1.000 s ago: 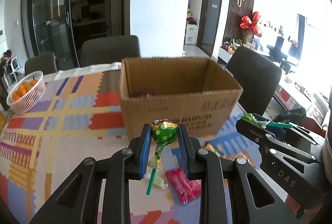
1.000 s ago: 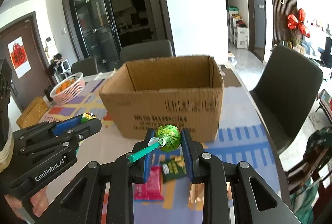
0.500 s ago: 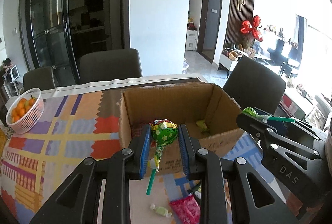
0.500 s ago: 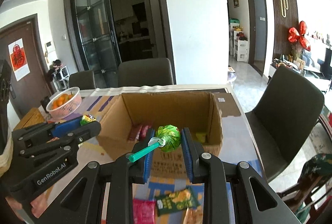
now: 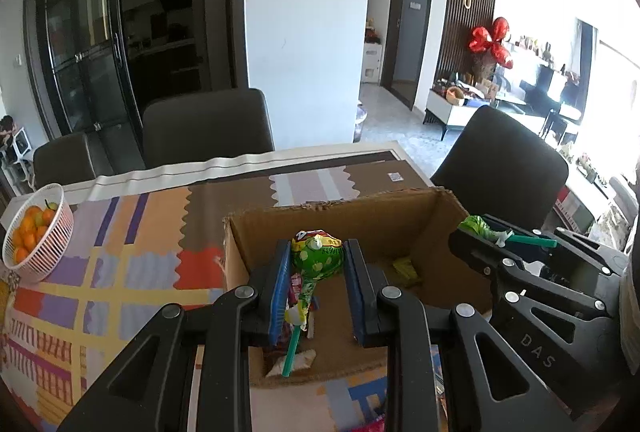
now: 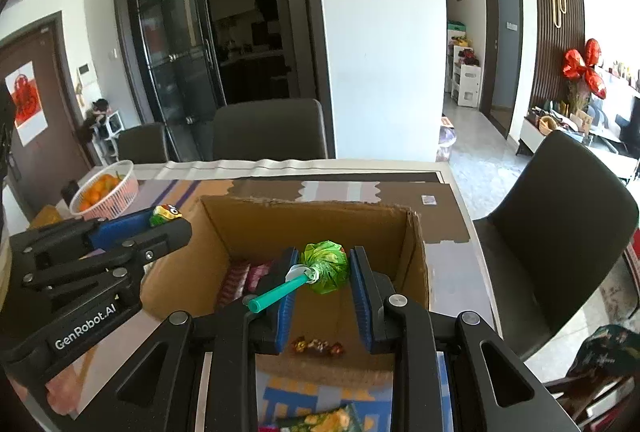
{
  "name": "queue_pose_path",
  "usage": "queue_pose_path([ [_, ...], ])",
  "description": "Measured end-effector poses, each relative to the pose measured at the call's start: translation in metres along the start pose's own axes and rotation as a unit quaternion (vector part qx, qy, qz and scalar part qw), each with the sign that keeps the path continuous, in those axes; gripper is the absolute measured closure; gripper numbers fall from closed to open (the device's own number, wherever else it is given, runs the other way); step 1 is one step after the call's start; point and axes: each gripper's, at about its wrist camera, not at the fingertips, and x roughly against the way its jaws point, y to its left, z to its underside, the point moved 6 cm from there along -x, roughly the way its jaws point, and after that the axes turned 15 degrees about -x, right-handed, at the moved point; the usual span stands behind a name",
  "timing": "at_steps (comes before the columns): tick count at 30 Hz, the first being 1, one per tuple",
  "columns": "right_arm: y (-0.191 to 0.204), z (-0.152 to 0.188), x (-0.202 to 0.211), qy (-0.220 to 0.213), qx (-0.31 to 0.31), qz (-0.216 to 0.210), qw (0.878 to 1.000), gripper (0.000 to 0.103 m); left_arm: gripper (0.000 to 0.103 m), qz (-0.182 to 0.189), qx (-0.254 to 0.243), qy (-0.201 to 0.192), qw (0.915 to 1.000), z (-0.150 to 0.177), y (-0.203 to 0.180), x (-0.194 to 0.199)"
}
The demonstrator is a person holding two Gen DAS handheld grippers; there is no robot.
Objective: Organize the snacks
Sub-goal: 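Carry both lollipops into the box and open both tools, then withdraw both tools from the box toward the remaining packets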
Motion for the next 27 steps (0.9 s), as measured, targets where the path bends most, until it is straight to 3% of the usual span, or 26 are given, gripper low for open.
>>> queue_pose_path([
  [3, 0.001, -0.005, -0.008, 0.004, 0.004, 0.009, 1.0, 0.076, 0.073, -0.017, -0.013, 0.011, 0.9997, 0.0, 0.001, -0.008],
  [4, 0.0, -0.006, -0.009, 0.003, 0.007, 0.013, 1.0, 0.071, 0.064, -0.026, -0.023, 0.013, 0.9993, 0.0, 0.0, -0.007],
  [5, -0.001, -0.006, -0.009, 0.003, 0.009, 0.017, 1.0, 0.057, 0.054, -0.037, -0.031, 0.01, 0.9988, 0.001, -0.001, -0.004],
  [7, -0.004, -0.006, -0.006, -0.004, 0.009, 0.029, 1.0, 0.046, 0.048, -0.051, -0.031, 0.002, 0.9982, 0.004, -0.001, 0.003],
  [10, -0.008, -0.004, 0.005, -0.023, 0.021, 0.039, 0.999, 0.046, 0.046, -0.057, -0.032, 0.003, 0.9979, 0.012, -0.003, 0.012],
  [14, -0.012, 0.008, 0.023, -0.029, 0.022, 0.036, 0.999, 0.036, 0.041, -0.052, -0.029, -0.001, 0.9982, 0.024, -0.012, 0.029],
  [22, -0.019, 0.031, 0.06, -0.037, 0.026, 0.028, 0.999, 0.036, 0.037, -0.038, -0.039, -0.009, 0.9985, 0.045, -0.038, 0.063],
  [27, -0.024, 0.043, 0.083, -0.045, 0.022, 0.029, 0.998, 0.029, 0.032, -0.039, -0.039, -0.019, 0.9983, 0.056, -0.049, 0.084],
])
